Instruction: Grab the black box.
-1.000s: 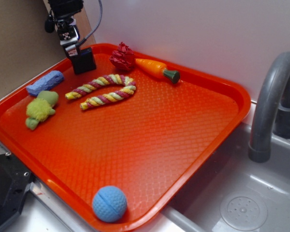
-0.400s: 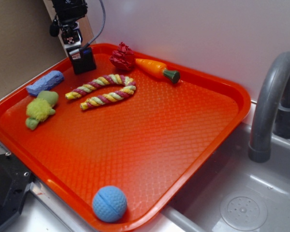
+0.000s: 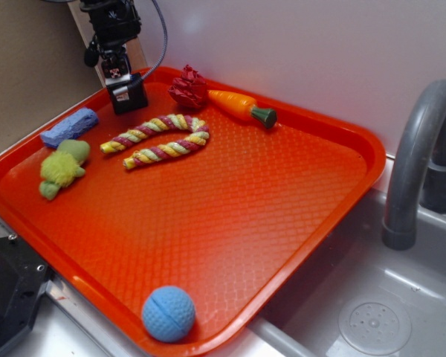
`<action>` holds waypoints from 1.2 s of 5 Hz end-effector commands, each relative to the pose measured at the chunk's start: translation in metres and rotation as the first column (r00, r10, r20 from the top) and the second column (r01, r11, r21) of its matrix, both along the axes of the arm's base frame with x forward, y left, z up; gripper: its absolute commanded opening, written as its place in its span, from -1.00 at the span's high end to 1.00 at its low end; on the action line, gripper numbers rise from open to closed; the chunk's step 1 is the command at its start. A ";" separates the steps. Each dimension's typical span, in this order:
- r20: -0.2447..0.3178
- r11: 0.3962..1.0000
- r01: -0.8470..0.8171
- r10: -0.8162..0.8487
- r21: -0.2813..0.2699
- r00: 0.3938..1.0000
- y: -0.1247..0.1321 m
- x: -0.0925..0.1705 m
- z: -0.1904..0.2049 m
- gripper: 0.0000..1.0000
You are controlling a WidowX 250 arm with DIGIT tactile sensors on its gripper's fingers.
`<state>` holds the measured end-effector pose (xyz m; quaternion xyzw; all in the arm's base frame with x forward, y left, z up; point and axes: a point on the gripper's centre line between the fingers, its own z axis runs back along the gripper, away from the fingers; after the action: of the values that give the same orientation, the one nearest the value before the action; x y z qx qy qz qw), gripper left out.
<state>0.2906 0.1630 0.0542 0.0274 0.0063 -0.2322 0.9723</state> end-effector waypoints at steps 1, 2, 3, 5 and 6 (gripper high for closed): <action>0.029 0.999 0.011 -0.013 0.050 0.999 -0.009 0.005 0.001 1.00; 0.079 0.997 0.022 -0.028 0.077 0.996 -0.018 0.002 0.012 1.00; 0.143 0.997 0.018 -0.029 0.080 0.989 -0.034 -0.006 0.042 1.00; 0.158 0.988 -0.151 0.146 0.018 0.977 -0.095 -0.038 0.132 1.00; 0.072 0.967 -0.251 0.253 -0.033 0.965 -0.127 -0.050 0.160 1.00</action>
<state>0.2345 0.0388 0.1934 0.0174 0.0065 -0.0936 0.9954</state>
